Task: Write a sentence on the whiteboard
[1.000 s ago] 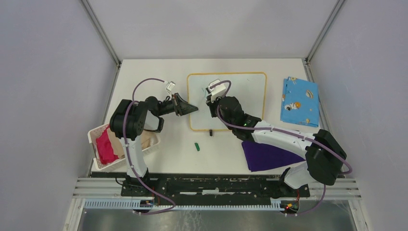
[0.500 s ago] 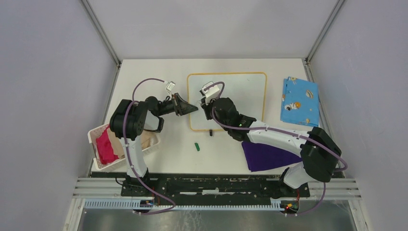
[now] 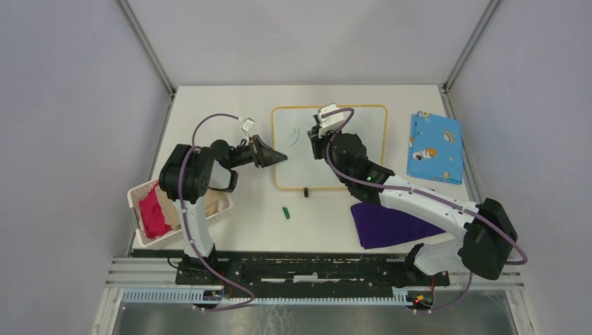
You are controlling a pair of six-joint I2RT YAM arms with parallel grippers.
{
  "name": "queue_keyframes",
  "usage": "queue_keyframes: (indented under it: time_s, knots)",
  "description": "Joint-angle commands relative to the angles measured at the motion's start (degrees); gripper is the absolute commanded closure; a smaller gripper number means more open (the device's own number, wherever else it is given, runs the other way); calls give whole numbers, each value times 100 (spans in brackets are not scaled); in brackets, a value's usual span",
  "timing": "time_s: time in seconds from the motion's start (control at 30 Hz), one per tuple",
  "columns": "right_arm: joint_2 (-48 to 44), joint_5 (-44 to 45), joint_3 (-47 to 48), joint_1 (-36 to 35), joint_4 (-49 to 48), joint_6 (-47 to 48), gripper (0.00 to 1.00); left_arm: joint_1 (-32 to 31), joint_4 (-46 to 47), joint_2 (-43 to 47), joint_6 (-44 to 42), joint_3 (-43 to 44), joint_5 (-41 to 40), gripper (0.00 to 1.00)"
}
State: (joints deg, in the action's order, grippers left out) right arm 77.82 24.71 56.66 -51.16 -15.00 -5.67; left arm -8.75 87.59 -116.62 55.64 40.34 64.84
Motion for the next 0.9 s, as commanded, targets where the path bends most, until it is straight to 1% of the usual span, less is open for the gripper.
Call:
queue_keyframes:
  time_s: [0.0,0.4,0.87]
  knots:
    - [0,115,45,97,-141,57,100,-21,1198,51,114,73,45,70]
    - [308,34,325,112,-166,66,100,-21,1198,34,114,83,45,70]
    - [526,87,353,156,-49,49,100,-21,1198,51,122,85,46,71]
